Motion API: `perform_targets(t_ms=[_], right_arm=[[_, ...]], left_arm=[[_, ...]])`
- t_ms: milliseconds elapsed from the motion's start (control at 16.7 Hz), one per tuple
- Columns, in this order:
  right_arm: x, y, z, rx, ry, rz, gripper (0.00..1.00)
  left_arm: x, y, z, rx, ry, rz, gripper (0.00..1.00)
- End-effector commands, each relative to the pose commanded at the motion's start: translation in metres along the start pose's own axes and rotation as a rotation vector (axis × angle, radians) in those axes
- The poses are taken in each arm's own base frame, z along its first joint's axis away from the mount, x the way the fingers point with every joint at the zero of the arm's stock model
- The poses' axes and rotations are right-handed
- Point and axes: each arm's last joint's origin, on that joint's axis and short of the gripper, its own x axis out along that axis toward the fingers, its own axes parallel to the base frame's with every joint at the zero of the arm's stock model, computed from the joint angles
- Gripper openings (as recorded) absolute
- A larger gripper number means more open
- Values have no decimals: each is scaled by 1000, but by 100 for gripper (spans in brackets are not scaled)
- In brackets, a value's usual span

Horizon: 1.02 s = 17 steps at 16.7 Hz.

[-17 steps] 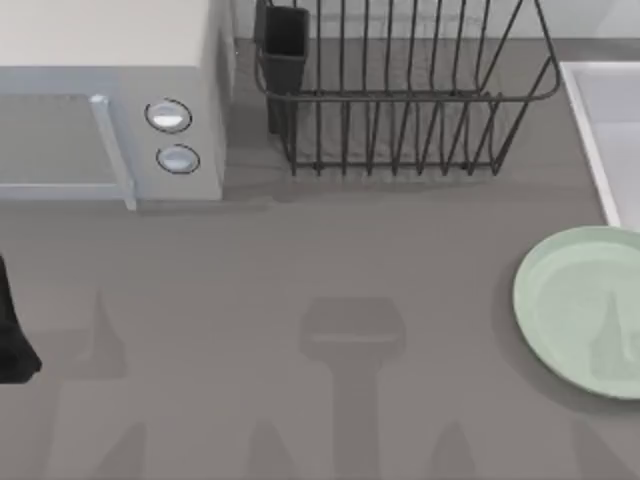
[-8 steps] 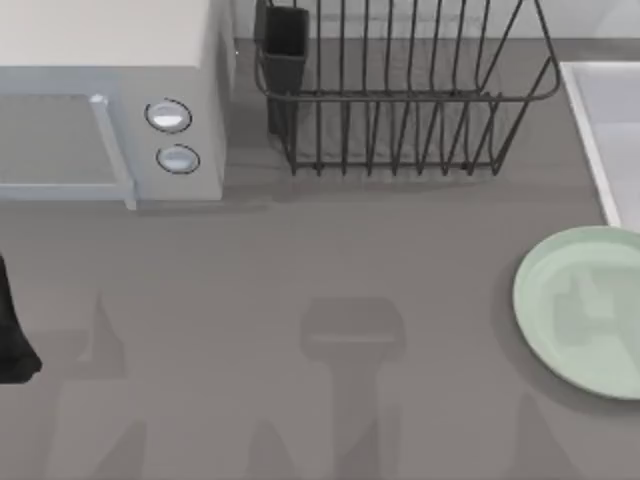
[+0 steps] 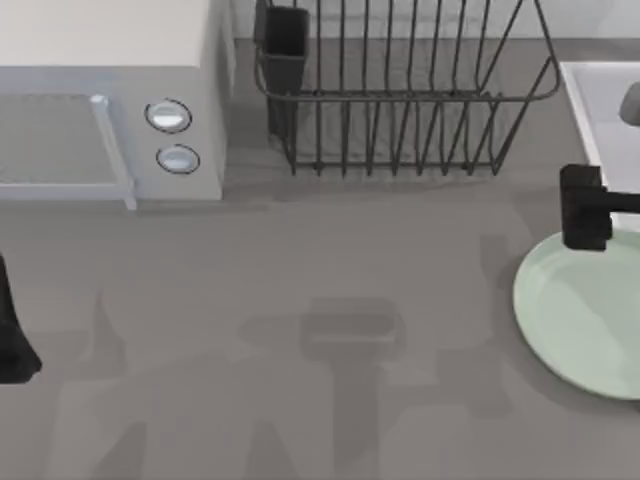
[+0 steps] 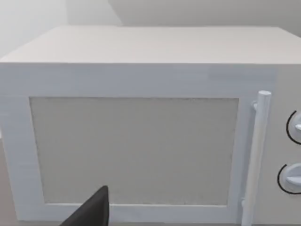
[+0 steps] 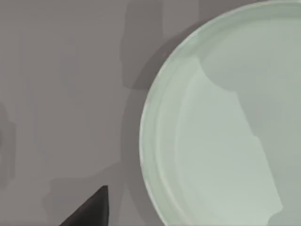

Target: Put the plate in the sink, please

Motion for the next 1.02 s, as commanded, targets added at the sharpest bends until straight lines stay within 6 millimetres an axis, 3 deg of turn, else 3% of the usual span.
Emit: perform_targets(t_ms=[180,420,900,1020], right_arm=[[37,25,26,4,207,-51,100],[75,47,41,3,376,-109,100],[85,51,43,7,414,-125,100],[96,50,39,6,418,-127,100]], left_arm=[[0,0,0,0,0,0,100],[0,0,0,0,0,0,100],[0,0,0,0,0,0,100],[0,0,0,0,0,0,100]])
